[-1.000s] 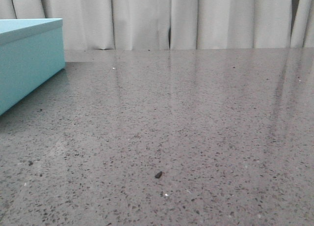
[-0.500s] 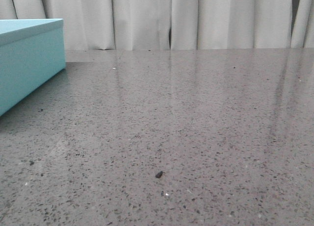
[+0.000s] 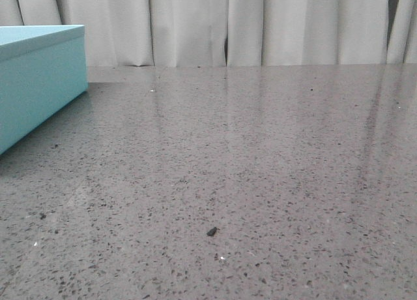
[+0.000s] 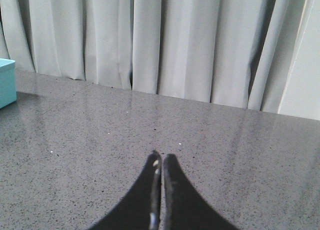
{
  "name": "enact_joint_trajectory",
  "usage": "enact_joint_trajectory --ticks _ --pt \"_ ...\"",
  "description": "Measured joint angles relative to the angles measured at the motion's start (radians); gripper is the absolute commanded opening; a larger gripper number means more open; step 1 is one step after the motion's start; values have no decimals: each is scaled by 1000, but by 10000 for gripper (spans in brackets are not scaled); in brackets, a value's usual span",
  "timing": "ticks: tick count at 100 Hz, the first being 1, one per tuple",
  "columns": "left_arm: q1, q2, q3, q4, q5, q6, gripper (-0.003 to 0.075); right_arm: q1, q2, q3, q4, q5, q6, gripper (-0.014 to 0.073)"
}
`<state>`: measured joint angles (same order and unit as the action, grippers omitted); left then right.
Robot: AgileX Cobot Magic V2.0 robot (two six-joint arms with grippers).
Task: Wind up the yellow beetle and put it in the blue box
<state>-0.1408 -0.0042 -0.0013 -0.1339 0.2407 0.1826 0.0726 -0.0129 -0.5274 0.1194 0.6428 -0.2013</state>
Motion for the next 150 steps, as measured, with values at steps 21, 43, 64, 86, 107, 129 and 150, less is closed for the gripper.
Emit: enact_joint_trajectory --ticks 21,43,64,86,107,129,150 --pt "0 0 0 -2 9 0 -19 0 0 0 0 -2 0 -49" --pt "0 0 0 0 82 -1 -19 0 0 0 0 -2 0 -49" --pt "0 0 0 0 84 -1 -19 0 0 0 0 -2 0 -49" --pt "0 0 0 0 84 -1 -19 0 0 0 0 -2 0 -49" --pt "0 0 0 0 84 -1 -19 0 0 0 0 -2 0 -49" --pt "0 0 0 0 84 -1 -19 0 0 0 0 -2 0 -49" --pt "0 0 0 0 84 -1 -19 0 0 0 -2 -2 0 -49"
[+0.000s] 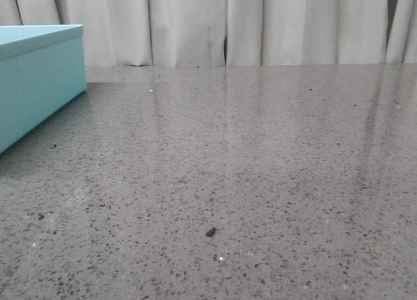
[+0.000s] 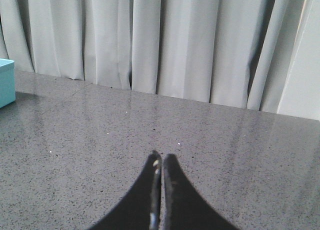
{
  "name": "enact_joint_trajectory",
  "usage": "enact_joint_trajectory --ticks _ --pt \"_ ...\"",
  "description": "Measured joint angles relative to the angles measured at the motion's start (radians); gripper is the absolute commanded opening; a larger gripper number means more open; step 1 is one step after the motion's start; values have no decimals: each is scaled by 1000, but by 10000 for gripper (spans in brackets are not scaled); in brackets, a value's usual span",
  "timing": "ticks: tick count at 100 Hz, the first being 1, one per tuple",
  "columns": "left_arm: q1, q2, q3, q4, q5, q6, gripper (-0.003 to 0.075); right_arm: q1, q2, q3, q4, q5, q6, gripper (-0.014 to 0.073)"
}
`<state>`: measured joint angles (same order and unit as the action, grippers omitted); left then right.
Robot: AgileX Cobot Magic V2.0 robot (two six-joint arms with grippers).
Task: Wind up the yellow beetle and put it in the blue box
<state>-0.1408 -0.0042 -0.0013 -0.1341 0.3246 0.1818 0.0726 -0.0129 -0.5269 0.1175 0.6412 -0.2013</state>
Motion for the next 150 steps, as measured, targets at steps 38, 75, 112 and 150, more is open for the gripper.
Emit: enact_joint_trajectory --ticks 38,75,112,150 --pt "1 0 0 0 0 0 -19 -90 0 323 -4 -86 0 -49" --pt "2 0 0 0 0 0 -19 -164 0 515 -5 -159 0 -49" --pt "2 0 0 0 0 0 -19 -164 0 517 -27 -171 0 -49" --pt "2 0 0 0 0 0 -19 -164 0 519 -31 -175 0 -49"
